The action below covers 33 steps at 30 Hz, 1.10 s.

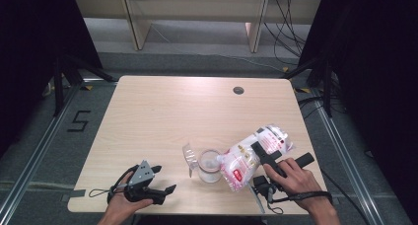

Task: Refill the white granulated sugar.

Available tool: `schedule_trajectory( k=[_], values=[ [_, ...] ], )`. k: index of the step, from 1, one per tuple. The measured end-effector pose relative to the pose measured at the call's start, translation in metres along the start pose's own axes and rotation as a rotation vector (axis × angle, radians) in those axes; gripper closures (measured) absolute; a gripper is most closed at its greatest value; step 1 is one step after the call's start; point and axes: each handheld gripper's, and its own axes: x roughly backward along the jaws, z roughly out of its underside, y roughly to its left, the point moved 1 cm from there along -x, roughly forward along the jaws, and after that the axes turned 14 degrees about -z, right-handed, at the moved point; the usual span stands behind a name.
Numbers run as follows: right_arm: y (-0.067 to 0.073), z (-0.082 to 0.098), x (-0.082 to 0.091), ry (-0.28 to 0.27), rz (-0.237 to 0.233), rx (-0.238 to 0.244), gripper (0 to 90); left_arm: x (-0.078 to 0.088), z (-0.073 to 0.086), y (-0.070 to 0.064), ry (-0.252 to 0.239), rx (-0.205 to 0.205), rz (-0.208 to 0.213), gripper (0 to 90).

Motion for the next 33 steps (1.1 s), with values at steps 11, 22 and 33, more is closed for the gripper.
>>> schedule_trajectory(
  k=[11,22,33],
  values=[
    [0.0002,-0.0037,0.0028,0.002,-0.003,-0.014,57.8,0.0011,0.0001,0.0012,0.018,-0.013,-0.006,16.8],
    [-0.0039,-0.0043,0.0055,0.009,0.012,0.04,57.9,0.0002,0.0003,-0.0008,0.004,0.007,0.001,16.8],
    [-0.0031,-0.0047,0.0058,0.001,0.013,0.027,58.0,0.0001,0.0003,-0.0009,0.005,0.006,0.0,16.8]
  ],
)
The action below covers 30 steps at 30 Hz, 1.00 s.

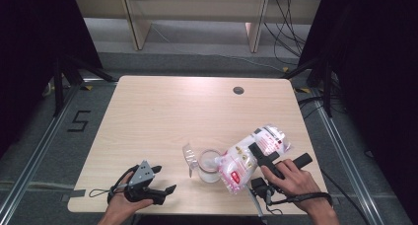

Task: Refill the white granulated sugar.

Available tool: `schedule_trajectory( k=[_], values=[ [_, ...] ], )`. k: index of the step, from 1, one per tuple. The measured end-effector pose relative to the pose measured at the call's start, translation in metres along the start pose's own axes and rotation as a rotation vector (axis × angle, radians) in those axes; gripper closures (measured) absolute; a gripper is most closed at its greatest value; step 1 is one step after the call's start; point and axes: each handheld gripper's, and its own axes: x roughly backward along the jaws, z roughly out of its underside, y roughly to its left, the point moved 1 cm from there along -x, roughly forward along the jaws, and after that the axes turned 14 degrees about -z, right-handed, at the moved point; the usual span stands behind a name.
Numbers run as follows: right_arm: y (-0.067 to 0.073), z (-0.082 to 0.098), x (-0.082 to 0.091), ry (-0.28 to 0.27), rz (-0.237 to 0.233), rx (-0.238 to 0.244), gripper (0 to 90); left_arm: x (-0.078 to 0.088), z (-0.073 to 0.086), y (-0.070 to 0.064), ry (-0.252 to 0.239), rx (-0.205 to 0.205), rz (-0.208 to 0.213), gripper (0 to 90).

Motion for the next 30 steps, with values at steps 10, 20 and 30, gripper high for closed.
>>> schedule_trajectory(
  k=[10,20,30],
  values=[
    [-0.0004,-0.0004,-0.0011,0.001,0.013,0.008,58.1,-0.0002,0.0003,0.0001,0.006,0.004,0.003,16.8],
    [-0.001,-0.0016,-0.0006,0.007,0.004,0.016,58.3,0.0,0.0,0.0003,-0.002,-0.002,0.0,16.8],
    [-0.0031,-0.0014,0.0015,0.032,-0.006,0.048,58.5,0.0002,-0.0002,0.0014,-0.004,-0.021,0.0,16.8]
  ],
)
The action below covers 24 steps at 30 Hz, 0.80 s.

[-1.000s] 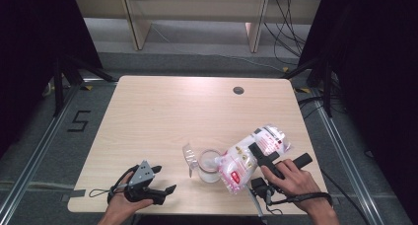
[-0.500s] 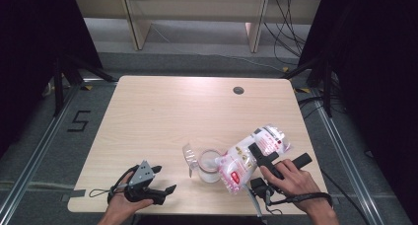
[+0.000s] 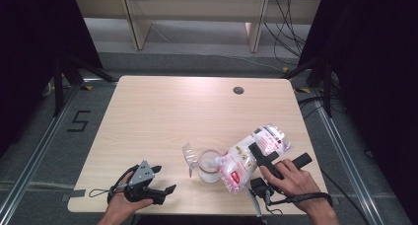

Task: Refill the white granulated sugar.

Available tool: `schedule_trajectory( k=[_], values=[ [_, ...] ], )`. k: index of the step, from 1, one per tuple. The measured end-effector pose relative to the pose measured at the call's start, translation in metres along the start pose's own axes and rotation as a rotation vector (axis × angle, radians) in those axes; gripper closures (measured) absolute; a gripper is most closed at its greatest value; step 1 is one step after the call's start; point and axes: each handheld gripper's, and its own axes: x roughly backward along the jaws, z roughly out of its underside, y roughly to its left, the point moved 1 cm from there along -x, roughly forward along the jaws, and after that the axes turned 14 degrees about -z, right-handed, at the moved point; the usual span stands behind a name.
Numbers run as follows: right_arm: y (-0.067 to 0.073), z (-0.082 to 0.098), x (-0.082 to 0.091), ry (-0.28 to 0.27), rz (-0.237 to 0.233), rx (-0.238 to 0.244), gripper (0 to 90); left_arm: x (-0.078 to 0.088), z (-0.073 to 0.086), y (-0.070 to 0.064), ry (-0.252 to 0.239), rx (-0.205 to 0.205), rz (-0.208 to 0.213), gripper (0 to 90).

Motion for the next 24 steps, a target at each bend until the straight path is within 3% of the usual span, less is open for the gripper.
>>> schedule_trajectory(
  k=[9,10,13,16,20,21,24],
  values=[
    [-0.0002,-0.0008,0.0001,0.007,-0.006,0.001,58.5,-0.0003,0.0,-0.0002,0.003,0.004,0.004,16.8],
    [-0.0004,-0.0007,0.0002,0.005,-0.004,0.005,58.6,0.0001,0.0005,-0.0019,0.014,0.026,0.001,16.9],
    [0.0003,-0.001,-0.0002,-0.001,-0.001,-0.012,58.6,-0.0005,0.0005,-0.0017,0.009,0.03,0.004,16.8],
    [0.0007,-0.0009,-0.0011,-0.007,0.004,-0.015,58.6,-0.0002,0.0005,-0.0017,0.008,0.028,0.004,16.8],
    [0.0006,-0.0001,-0.0012,0.002,-0.008,-0.002,58.6,0.001,-0.0006,0.0019,0.011,-0.018,-0.004,16.8],
    [0.001,0.0001,-0.0013,0.001,-0.008,-0.007,58.6,0.0006,-0.0006,0.0002,-0.001,0.005,0.002,16.8],
    [0.0009,0.0002,-0.0009,0.003,-0.008,-0.006,58.7,0.0005,-0.0004,0.0,0.004,0.007,0.0,16.8]
  ],
)
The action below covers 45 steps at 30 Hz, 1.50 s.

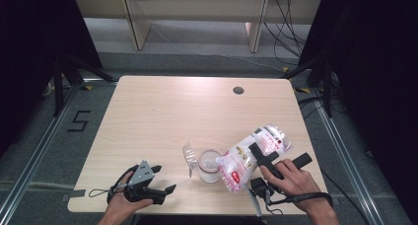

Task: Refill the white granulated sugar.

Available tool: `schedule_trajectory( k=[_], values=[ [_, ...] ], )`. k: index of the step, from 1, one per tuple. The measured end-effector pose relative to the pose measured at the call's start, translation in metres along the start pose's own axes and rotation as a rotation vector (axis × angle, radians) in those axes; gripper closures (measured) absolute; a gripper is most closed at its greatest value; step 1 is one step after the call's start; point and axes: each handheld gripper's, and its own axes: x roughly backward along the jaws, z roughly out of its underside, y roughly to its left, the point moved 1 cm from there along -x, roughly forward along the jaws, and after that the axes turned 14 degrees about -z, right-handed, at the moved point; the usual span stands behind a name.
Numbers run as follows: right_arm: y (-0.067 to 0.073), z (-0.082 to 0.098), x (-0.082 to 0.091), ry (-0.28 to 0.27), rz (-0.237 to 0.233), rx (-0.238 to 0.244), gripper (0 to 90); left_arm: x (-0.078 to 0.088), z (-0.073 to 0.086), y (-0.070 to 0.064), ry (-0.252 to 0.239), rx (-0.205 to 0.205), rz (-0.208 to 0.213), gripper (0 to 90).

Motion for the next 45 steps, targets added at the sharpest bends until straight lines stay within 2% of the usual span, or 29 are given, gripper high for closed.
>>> schedule_trajectory(
  k=[1,3,5,6,7,8,10,13,15,16,17,19,21,22,25,27,28,29,30,32,36,42,43,44,45],
  values=[
    [0.0,0.0001,0.0003,0.001,0.002,-0.001,58.7,0.0,0.0004,-0.001,0.005,0.017,0.0,16.8],
    [-0.0009,0.0006,0.0007,0.0,0.006,0.005,58.7,-0.0005,0.0,0.0,-0.003,-0.003,0.002,16.8],
    [-0.0001,0.0008,0.0008,-0.009,0.013,-0.012,58.7,-0.0004,-0.0001,0.0001,-0.003,-0.004,0.003,16.8],
    [-0.0002,0.001,0.0008,-0.01,0.013,-0.012,58.7,0.0006,0.0001,-0.0014,0.007,0.019,0.001,16.8],
    [0.0001,0.0007,0.0006,-0.005,0.009,-0.017,58.7,0.0006,0.0,-0.0013,0.006,0.018,0.002,16.8],
    [-0.0008,0.0008,0.0007,0.002,0.008,0.005,58.7,0.0002,0.0002,-0.0014,-0.001,0.023,0.003,16.8],
    [-0.0003,0.0004,0.0006,0.0,0.004,0.003,58.7,0.0005,0.0004,0.0003,0.008,0.001,-0.001,16.8],
    [-0.0004,-0.0003,0.0003,-0.001,0.007,0.005,58.8,0.0002,0.0001,-0.0001,0.006,0.005,-0.002,16.9],
    [-0.0006,0.0,0.0006,-0.004,0.006,0.008,58.8,0.0002,-0.0002,-0.0013,0.001,0.021,0.002,16.9],
    [0.0004,0.0005,0.0004,-0.006,0.001,-0.005,58.8,0.0007,-0.0008,0.0008,0.0,-0.006,-0.001,16.8],
    [-0.0008,0.0009,0.0008,-0.004,0.009,0.004,58.8,0.0011,-0.0008,0.0022,0.007,-0.022,-0.008,16.8],
    [0.0001,0.0008,0.0008,-0.005,0.013,-0.01,58.8,0.0008,-0.0002,0.0013,0.001,-0.015,-0.004,16.9],
    [-0.0002,0.0013,0.0013,-0.002,0.011,-0.006,58.9,0.0008,-0.0003,0.0011,0.003,-0.017,0.003,16.9],
    [-0.0003,0.0019,0.0021,0.003,0.005,-0.001,58.9,0.0004,-0.0002,-0.0015,0.004,0.021,0.002,16.8],
    [-0.0011,0.002,0.002,0.001,0.009,0.003,59.0,0.0005,0.0002,-0.0007,0.004,0.012,0.001,16.8],
    [-0.0012,0.0015,0.0017,0.004,0.009,0.007,59.1,0.0009,-0.0003,0.001,0.003,-0.011,0.001,16.8],
    [-0.0013,0.0014,0.0017,0.003,0.009,0.008,59.1,0.0,0.0,-0.0012,-0.01,0.024,0.001,16.8],
    [-0.0013,0.0016,0.0017,0.001,0.009,0.007,59.1,0.0005,-0.0001,0.0001,-0.005,0.008,0.003,16.8],
    [-0.0007,0.0018,0.0018,0.001,0.01,0.0,59.2,-0.0003,0.0,-0.0009,-0.01,0.021,0.003,16.8],
    [-0.0013,0.0014,0.0018,0.004,0.009,0.008,59.2,0.0002,-0.0001,-0.0014,-0.001,0.022,0.003,16.9],
    [-0.0016,0.0018,0.0037,0.008,0.007,-0.004,59.4,0.0016,-0.001,0.0002,0.003,0.002,-0.001,16.8],
    [-0.0017,0.0014,0.0019,-0.001,0.011,-0.001,59.8,0.0017,-0.0007,-0.0003,0.004,0.006,0.0,16.9],
    [0.0003,0.0008,0.0008,-0.013,0.014,-0.016,59.9,0.0015,-0.0007,-0.0014,0.002,0.018,0.001,16.8],
    [0.001,0.0008,0.0008,-0.013,0.007,-0.025,59.9,0.0023,-0.0008,0.0008,0.013,-0.009,-0.008,16.9],
    [0.0011,0.0013,0.0001,-0.018,0.016,-0.022,60.0,0.0016,-0.0008,-0.0002,-0.002,0.006,0.002,16.8]
  ],
)
